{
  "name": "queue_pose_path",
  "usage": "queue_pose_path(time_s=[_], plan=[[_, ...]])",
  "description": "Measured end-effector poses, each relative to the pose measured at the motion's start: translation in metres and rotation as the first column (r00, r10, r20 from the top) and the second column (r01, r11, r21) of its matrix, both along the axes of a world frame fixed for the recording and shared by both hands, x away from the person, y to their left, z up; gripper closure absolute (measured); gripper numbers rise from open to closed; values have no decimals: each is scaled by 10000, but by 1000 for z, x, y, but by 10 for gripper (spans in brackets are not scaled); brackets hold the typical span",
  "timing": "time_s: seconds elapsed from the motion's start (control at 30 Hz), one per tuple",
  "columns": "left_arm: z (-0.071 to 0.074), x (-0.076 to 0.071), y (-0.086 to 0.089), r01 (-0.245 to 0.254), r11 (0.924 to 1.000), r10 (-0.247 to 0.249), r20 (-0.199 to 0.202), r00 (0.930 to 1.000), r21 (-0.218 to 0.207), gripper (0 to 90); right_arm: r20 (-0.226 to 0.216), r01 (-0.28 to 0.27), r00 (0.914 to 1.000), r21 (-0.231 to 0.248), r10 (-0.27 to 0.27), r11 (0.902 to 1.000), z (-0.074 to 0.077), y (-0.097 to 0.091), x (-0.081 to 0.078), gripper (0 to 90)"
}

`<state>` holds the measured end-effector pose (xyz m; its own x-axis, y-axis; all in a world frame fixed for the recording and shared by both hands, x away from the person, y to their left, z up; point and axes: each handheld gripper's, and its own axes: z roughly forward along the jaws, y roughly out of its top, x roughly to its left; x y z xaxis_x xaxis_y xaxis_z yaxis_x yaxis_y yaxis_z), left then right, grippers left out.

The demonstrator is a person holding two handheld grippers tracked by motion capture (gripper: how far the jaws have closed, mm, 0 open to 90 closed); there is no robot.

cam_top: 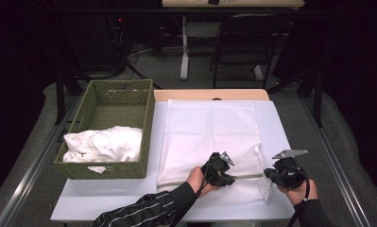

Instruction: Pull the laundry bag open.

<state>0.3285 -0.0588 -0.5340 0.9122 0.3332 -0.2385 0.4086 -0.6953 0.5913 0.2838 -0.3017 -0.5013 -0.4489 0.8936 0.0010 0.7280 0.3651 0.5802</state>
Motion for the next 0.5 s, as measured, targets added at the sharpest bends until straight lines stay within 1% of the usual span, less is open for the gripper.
queue_pose_path(time_s=[0.13, 0.17, 0.23, 0.27, 0.3, 0.43, 0.5], plan=[[1, 0, 9, -105, 9999, 105, -29, 9999, 36, 861, -25, 30, 10000, -14, -30, 10000, -1, 0, 0, 863], [1, 0, 12, -141, 9999, 141, -18, 9999, 98, 861, -32, 45, 10000, -18, -45, 10000, -1, 0, 0, 863], [1, 0, 15, -180, 9998, 180, -44, 9998, 76, 861, -34, 45, 10000, -15, -45, 10000, -1, 0, 0, 863], [1, -1, 17, -216, 9998, 217, -105, 9997, 46, 861, -37, 18, 10000, -20, -18, 10000, -1, 0, 0, 863], [1, -1, 18, -206, 9997, 206, -46, 9998, 105, 861, -33, 24, 10000, -21, -24, 10000, -1, 0, 0, 863], [2, -1, 22, -203, 9997, 203, -81, 9998, 104, 861, -54, 19, 10000, -52, -19, 10000, -1, 1, 0, 863], [2, -1, 25, -255, 9995, 256, -66, 9996, 172, 861, -55, 41, 10000, -49, -41, 10000, -1, 0, 0, 863]])
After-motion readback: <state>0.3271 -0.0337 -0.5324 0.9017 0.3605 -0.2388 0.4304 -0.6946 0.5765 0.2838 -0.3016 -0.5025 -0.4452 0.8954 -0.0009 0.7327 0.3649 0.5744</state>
